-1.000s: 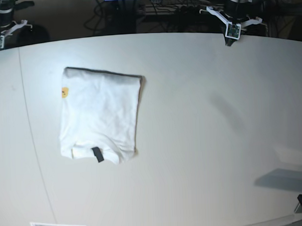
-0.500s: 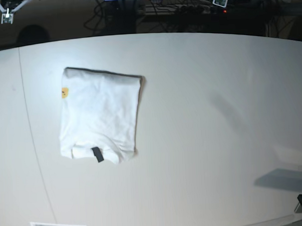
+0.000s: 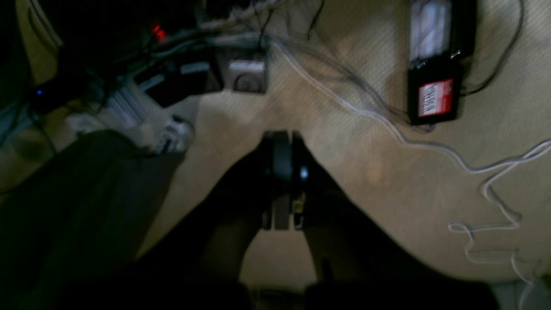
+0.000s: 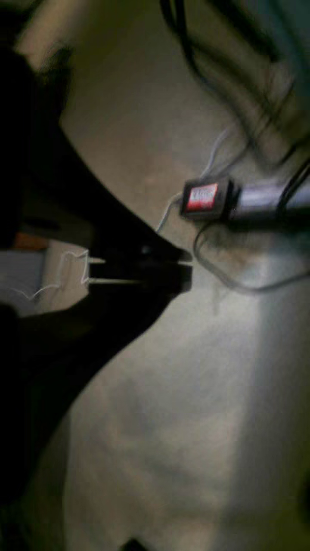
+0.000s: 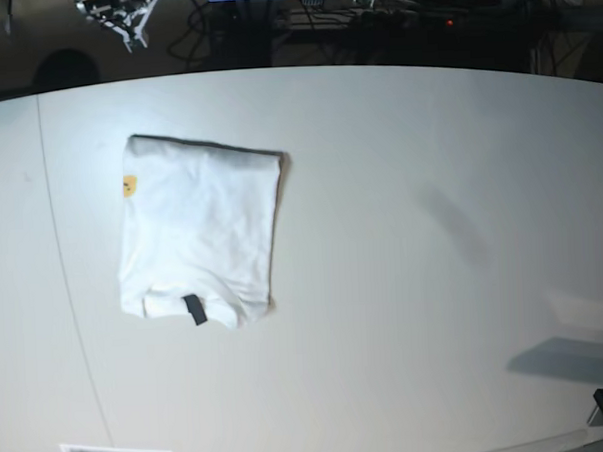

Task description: Fold the T-shirt properly

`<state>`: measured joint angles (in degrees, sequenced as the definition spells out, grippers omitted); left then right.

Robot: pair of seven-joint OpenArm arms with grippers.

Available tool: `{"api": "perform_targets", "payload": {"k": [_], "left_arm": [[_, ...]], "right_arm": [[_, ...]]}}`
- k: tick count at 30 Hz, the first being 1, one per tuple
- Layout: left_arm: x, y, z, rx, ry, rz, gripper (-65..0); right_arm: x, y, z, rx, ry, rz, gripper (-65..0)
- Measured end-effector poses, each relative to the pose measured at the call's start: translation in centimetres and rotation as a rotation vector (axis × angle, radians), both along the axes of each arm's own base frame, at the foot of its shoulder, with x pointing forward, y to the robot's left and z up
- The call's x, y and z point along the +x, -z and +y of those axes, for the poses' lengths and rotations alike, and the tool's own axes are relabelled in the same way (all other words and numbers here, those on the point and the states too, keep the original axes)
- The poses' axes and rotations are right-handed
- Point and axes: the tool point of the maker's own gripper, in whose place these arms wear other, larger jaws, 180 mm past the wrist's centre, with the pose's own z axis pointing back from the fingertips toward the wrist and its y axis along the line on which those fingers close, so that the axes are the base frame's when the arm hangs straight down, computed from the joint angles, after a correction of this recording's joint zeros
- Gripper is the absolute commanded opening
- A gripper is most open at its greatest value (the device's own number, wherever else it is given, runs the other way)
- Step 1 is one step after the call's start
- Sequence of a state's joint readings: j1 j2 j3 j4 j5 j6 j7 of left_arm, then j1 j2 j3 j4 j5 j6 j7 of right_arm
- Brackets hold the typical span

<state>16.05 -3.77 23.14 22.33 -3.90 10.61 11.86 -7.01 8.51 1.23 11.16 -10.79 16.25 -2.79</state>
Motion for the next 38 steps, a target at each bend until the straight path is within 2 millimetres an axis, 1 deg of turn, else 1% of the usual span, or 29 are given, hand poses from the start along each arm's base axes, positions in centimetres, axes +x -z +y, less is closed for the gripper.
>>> {"api": "perform_targets", "payload": {"k": [1, 2, 6, 7, 9, 14, 17, 20, 22, 23, 28, 30, 34, 38], "left_arm": [[1.0, 0.4, 0.1, 0.0, 0.006, -0.01, -65.0], [2.6, 0.6, 0.1, -0.002, 0.01, -0.047, -65.0], [7.4, 0.9, 0.9, 0.011, 0.014, -0.121, -65.0], [8.4, 0.9, 1.0, 0.011, 0.015, -0.14, -64.8], [9.2, 0.9, 0.6, 0.011, 0.014, -0.155, -64.8], [9.2, 1.1, -1.2, -0.022, 0.009, -0.149, -64.8], [9.8, 1.1, -1.0, -0.019, 0.009, -0.156, -64.8], [11.4, 0.9, -0.2, -0.008, 0.012, -0.187, -64.8], [12.3, 0.8, -0.2, -0.008, 0.013, -0.202, -64.8], [12.4, 0.8, -0.3, -0.009, 0.013, -0.206, -64.8], [11.7, 0.9, -0.4, -0.011, 0.012, -0.191, -64.8], [11.8, 0.8, 0.0, -0.004, 0.013, -0.192, -64.8], [11.9, 0.8, 0.0, -0.004, 0.013, -0.195, -64.8], [11.4, 0.9, -0.1, -0.006, 0.012, -0.186, -64.8]], "right_arm": [[0.4, 0.1, 0.1, 0.003, -0.032, 0.004, -64.3], [1.0, 0.1, 0.1, 0.005, -0.056, -0.005, -64.3], [2.5, 0.1, -0.5, -0.007, -0.136, -0.019, -64.1], [2.8, 0.2, -0.4, -0.005, -0.143, -0.026, -64.0], [3.1, 0.2, -0.2, -0.002, -0.146, -0.031, -64.0], [4.9, 0.1, 0.6, 0.032, -0.129, -0.137, -64.0], [4.9, 0.1, 0.8, 0.035, -0.129, -0.137, -64.0], [4.8, 0.2, 2.3, 0.056, -0.125, -0.138, -64.0], [5.1, 0.2, 3.4, 0.079, -0.124, -0.138, -64.0], [5.4, 0.2, 3.5, 0.08, -0.124, -0.142, -64.0], [7.2, 0.1, 2.3, 0.052, -0.123, -0.175, -64.0], [7.3, 0.1, 2.2, 0.051, -0.127, -0.175, -64.0], [7.3, 0.1, 2.7, 0.059, -0.131, -0.175, -64.0], [7.3, 0.1, 2.4, 0.054, -0.132, -0.174, -64.0]]}}
